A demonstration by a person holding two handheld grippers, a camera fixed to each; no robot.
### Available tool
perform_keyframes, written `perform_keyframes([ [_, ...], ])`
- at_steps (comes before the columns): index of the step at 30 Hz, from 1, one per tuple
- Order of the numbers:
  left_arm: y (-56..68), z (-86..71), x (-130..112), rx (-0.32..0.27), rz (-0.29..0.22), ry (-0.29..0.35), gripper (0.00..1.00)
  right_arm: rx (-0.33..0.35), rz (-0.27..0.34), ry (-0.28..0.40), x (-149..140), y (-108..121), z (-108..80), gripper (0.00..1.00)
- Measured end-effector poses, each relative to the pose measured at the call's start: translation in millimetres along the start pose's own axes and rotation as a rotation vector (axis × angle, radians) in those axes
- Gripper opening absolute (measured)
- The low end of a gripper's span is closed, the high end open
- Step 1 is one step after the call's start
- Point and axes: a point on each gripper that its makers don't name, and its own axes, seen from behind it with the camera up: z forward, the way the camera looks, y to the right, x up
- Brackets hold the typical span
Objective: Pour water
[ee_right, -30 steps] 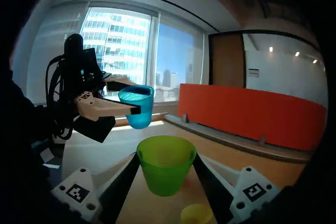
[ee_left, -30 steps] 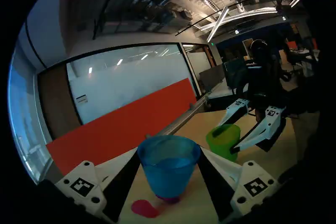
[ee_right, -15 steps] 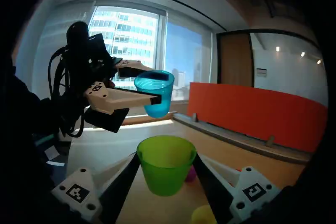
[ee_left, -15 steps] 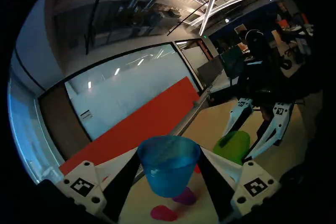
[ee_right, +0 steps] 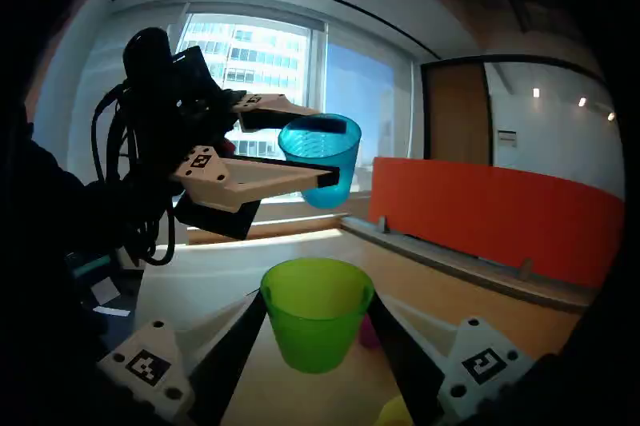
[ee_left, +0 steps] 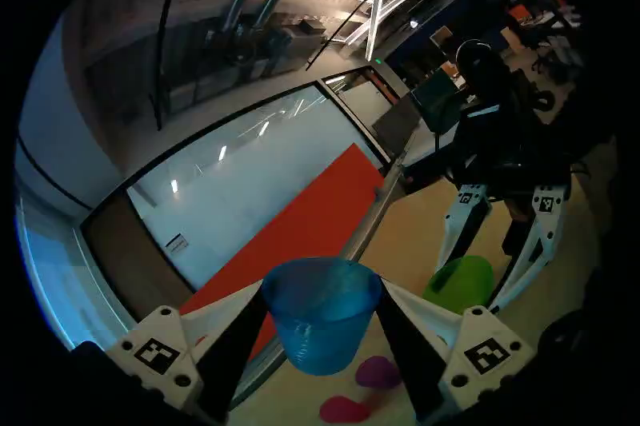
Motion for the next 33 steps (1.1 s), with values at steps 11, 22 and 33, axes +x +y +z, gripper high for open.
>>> perform_keyframes([
  [11, -0.4, 2.0, 8.4, 0.012, 0.108, -0.005, 0.88, 0.02, -0.001, 0.006, 3.3, -8.3, 6.8, 0.91],
  [22, -6.9, 5.1, 14.9, 0.02, 0.209, -0.006, 0.88, 0.021, 0.001, 0.019, 6.5, -7.3, 9.7, 0.91],
  [33, -6.9, 7.4, 20.1, 0.026, 0.27, -0.007, 0.88, 0.021, -0.001, 0.026, 10.1, -6.4, 10.2, 0.9],
])
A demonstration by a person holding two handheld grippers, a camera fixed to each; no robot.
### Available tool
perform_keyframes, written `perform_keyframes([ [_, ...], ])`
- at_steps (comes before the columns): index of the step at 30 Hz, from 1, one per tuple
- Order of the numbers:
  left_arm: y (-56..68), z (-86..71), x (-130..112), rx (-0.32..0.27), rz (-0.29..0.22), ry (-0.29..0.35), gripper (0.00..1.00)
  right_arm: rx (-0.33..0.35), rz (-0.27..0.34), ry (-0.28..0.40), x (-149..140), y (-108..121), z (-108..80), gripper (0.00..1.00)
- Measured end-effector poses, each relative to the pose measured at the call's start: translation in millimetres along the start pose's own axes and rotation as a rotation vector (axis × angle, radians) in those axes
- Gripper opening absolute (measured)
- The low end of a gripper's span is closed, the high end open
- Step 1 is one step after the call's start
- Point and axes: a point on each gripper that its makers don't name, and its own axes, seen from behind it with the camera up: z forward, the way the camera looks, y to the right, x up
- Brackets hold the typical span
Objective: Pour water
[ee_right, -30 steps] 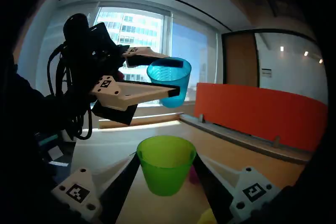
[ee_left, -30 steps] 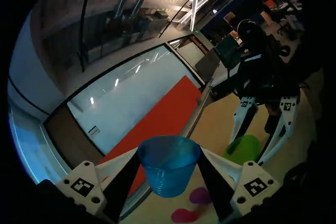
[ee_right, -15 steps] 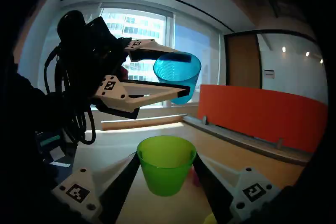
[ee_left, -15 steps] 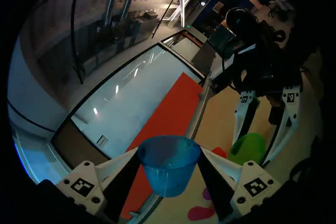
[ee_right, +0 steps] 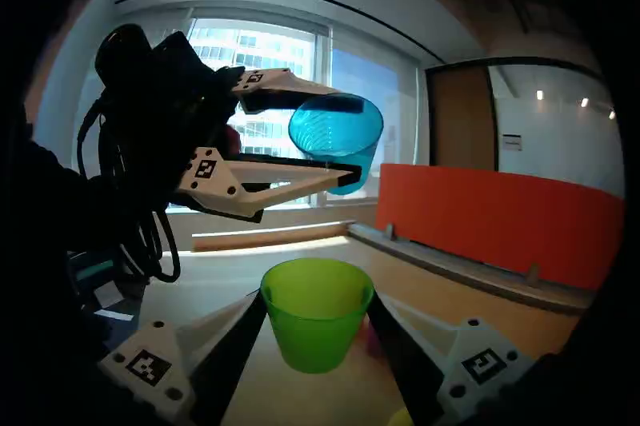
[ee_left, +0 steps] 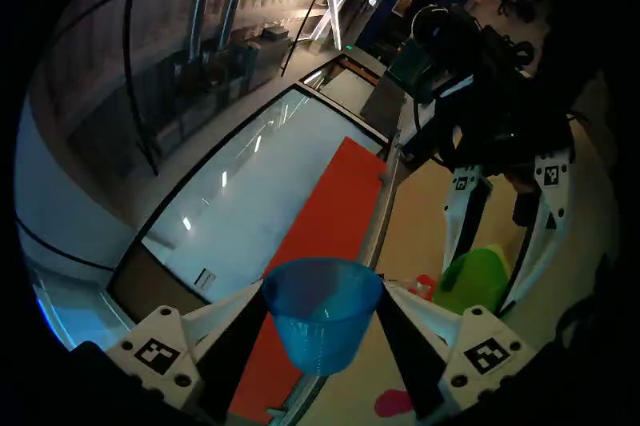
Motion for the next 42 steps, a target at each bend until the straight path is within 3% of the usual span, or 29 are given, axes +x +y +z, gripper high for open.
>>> perform_keyframes([
  [42, -0.9, -3.0, 15.6, 0.023, 0.165, 0.011, 0.88, -0.007, -0.017, 0.017, 6.0, 0.6, -0.5, 0.9],
])
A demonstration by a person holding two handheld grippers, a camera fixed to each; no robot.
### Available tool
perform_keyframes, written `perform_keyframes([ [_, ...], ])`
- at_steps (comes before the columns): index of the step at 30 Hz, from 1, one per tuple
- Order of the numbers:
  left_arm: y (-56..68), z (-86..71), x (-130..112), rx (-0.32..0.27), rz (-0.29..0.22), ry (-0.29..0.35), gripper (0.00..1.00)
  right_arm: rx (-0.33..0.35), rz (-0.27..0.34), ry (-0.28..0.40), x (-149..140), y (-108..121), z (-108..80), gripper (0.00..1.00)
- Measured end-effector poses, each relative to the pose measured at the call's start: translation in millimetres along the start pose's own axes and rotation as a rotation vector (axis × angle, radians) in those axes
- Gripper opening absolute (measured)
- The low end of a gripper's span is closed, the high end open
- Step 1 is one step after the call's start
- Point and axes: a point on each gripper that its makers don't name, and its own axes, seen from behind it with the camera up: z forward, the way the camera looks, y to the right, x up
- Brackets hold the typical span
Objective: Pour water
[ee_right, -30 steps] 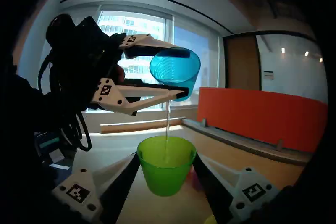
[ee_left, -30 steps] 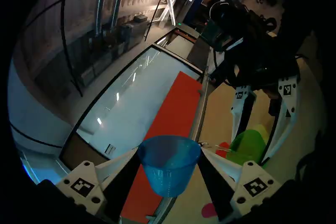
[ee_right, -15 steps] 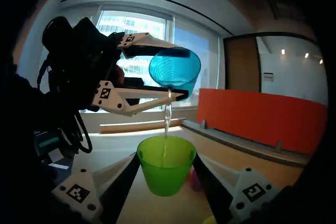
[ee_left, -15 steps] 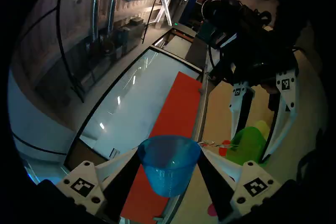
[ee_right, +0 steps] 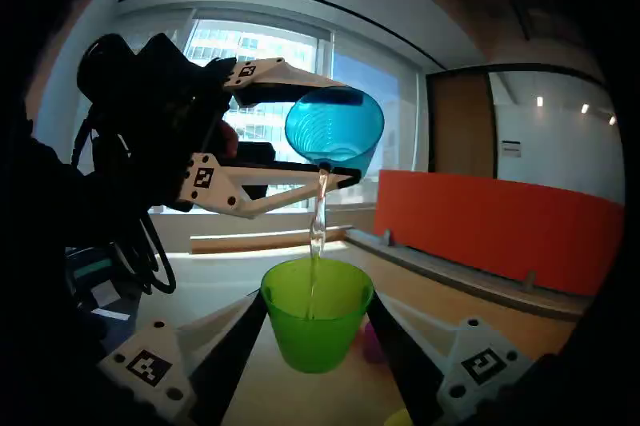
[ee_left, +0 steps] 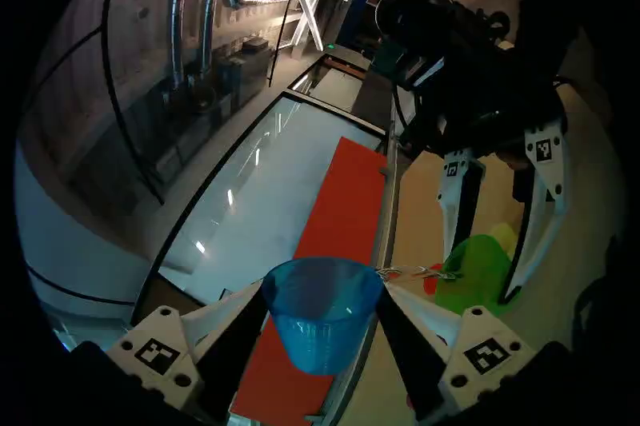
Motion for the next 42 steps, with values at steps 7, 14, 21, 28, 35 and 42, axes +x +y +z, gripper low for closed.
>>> perform_keyframes([
  [7, -0.7, -1.8, 0.4, 0.008, 0.031, -0.002, 0.88, -0.002, -0.003, 0.0, 0.4, 0.4, -0.4, 0.9],
  [14, -2.2, -2.3, 1.2, 0.012, 0.053, 0.0, 0.88, 0.0, -0.007, -0.001, 0.8, -0.5, 0.2, 0.9],
  [21, -5.0, -4.0, 1.6, 0.018, 0.084, 0.001, 0.88, 0.001, -0.012, -0.002, 0.9, -0.6, -0.2, 0.9],
  [28, -5.5, -5.7, 2.5, 0.02, 0.107, 0.007, 0.88, -0.001, -0.015, -0.003, 1.9, 0.7, -0.7, 0.89],
  [35, -6.9, -6.3, 5.6, 0.029, 0.147, 0.015, 0.88, -0.001, -0.017, -0.001, 3.0, 0.5, 0.6, 0.89],
  [42, -8.7, -6.5, 6.1, 0.036, 0.188, 0.011, 0.87, -0.003, -0.019, -0.002, 2.6, 0.7, 1.2, 0.89],
])
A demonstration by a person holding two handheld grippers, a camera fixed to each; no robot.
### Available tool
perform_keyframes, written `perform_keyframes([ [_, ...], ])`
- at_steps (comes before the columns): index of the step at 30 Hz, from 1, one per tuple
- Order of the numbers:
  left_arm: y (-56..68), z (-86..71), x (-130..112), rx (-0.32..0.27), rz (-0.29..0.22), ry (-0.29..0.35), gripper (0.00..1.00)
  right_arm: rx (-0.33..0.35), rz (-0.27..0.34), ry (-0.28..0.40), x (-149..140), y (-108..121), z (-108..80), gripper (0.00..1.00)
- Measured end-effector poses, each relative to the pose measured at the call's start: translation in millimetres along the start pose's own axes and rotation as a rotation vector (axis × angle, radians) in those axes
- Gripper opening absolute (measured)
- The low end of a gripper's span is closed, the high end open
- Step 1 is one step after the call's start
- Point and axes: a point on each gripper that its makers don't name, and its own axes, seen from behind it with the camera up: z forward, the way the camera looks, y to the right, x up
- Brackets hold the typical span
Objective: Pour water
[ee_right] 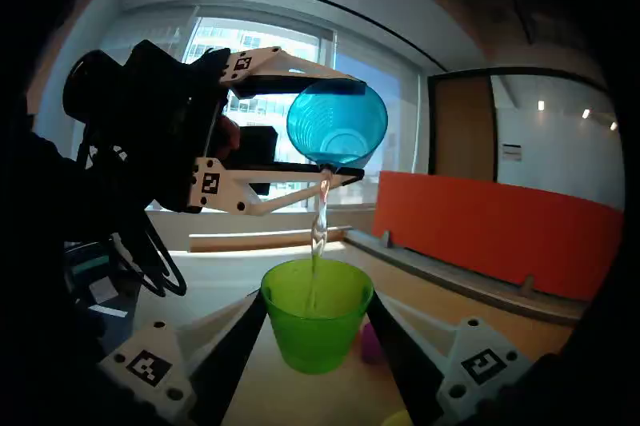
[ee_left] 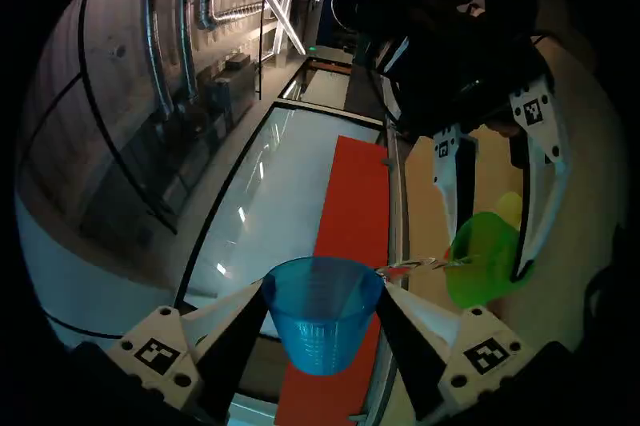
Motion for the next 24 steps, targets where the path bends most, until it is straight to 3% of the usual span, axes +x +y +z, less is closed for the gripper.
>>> perform_keyframes([
  [24, -8.3, 1.7, 4.6, 0.034, 0.121, 0.015, 0.88, -0.005, -0.005, 0.003, 0.8, 1.4, 0.8, 0.89],
])
